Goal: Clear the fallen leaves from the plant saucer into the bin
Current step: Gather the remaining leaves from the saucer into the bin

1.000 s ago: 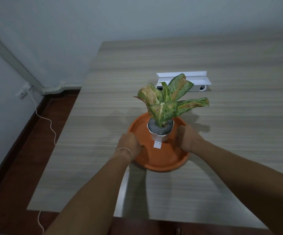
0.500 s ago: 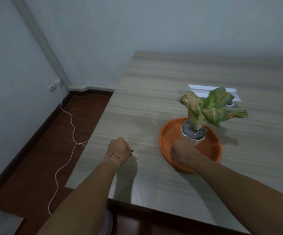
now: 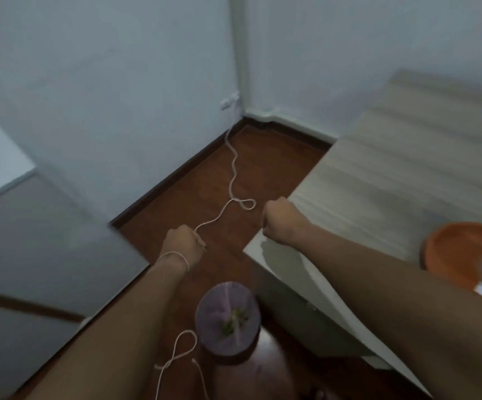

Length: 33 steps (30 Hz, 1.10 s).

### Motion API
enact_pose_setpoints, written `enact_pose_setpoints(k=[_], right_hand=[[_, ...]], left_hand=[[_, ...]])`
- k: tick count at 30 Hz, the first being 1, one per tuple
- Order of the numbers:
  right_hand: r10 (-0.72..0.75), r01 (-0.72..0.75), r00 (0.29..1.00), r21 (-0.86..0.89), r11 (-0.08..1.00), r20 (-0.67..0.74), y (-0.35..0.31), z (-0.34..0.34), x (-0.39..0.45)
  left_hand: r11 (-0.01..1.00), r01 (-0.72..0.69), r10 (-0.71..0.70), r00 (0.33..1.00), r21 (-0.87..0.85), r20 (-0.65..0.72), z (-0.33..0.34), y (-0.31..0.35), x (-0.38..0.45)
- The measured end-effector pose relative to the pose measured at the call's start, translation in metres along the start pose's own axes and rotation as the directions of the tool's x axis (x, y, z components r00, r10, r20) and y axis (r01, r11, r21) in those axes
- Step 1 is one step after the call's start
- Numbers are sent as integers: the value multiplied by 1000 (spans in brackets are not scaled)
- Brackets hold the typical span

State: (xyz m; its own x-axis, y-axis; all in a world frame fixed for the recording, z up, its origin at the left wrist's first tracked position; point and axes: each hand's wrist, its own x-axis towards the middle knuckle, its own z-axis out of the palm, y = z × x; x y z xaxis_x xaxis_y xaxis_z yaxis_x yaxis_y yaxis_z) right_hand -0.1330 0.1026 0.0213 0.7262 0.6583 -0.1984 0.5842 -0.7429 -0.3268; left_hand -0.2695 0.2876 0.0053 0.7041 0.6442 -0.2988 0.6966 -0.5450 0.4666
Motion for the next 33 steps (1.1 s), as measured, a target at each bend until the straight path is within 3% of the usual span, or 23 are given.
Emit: enact_pose_setpoints(k=[7, 13, 19, 22, 33], right_hand=[[-261, 259, 965, 53, 964, 39, -124, 69, 69], [-345, 342, 919, 52, 938, 191, -137, 184, 91], [-242, 236, 906, 61, 970, 346, -81, 293, 96], [-178, 153, 916, 99, 983, 360, -50, 328, 97], [-99, 41, 927, 166, 985, 361, -21, 377, 106]], left_hand=[[985, 169, -170, 981, -18, -98, 3, -117, 2], [969, 242, -244, 968, -40, -63, 64, -176, 10], [947, 290, -288, 957, -137, 32, 155, -202, 31], [928, 330, -321, 944, -174, 80, 202, -214, 43], [877, 416, -405, 909, -241, 95, 266, -247, 66]])
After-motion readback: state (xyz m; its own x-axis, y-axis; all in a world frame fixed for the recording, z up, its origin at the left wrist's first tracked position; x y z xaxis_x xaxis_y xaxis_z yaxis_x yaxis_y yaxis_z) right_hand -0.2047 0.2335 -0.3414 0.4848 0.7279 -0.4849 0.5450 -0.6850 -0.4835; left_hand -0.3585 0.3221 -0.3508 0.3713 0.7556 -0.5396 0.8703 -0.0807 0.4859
